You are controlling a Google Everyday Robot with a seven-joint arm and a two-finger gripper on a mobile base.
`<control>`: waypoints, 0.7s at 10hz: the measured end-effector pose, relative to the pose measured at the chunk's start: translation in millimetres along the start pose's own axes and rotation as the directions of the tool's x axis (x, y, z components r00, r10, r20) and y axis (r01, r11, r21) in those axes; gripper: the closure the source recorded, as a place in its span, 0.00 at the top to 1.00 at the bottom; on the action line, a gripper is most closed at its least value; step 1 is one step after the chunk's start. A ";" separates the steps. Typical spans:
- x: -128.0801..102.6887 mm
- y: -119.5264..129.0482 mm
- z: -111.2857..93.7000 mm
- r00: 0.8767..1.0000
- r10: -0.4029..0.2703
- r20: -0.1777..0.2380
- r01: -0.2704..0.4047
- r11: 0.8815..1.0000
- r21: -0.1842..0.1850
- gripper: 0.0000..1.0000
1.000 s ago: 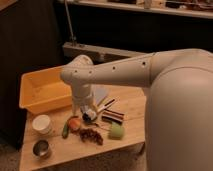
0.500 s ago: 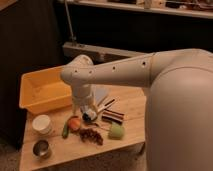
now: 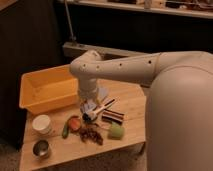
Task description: Place brush in metal cup
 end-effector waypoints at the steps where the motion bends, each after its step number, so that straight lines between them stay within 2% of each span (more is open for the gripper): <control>1: -7.6 1.6 2.7 0.999 0.049 0.021 -0.049 0.999 0.009 0.65; 3: -15.2 2.6 11.5 0.993 0.105 0.057 -0.107 0.994 0.021 0.65; 4: -19.8 -5.1 22.7 0.987 0.146 0.069 -0.147 0.989 0.017 0.65; 7: -34.3 -16.1 48.9 0.972 0.223 0.075 -0.223 0.975 -0.004 0.65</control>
